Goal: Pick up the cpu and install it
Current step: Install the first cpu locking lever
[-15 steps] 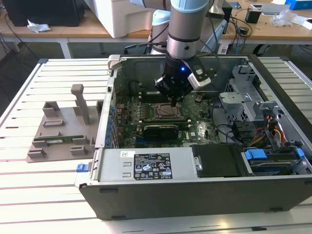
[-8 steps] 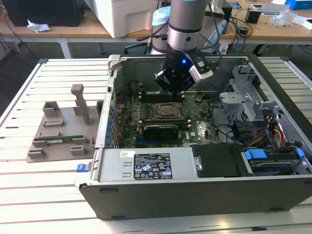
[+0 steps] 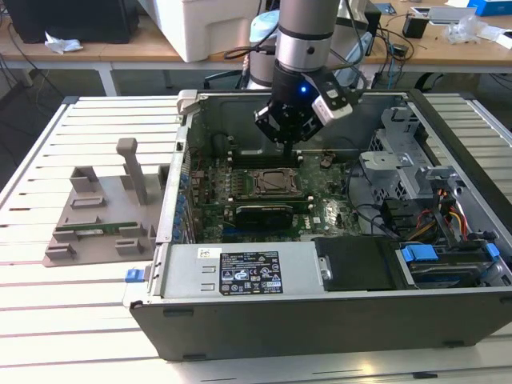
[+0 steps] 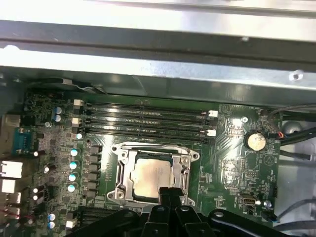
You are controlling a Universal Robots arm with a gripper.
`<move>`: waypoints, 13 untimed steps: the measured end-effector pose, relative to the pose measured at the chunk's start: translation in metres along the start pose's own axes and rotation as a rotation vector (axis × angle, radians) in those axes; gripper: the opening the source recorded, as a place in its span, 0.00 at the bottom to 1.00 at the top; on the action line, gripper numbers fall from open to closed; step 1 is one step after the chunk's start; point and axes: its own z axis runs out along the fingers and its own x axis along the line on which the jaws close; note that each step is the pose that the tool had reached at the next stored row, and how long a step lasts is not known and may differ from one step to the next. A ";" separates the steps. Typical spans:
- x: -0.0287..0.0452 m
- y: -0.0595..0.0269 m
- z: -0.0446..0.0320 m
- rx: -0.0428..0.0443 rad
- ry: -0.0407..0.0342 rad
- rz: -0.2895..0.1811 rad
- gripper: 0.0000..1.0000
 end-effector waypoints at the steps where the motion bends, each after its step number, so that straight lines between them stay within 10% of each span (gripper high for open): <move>1: 0.0002 0.0000 -0.0050 0.0002 0.0000 0.000 0.11; 13: 0.0003 0.0000 -0.0099 0.0001 -0.0001 0.000 0.11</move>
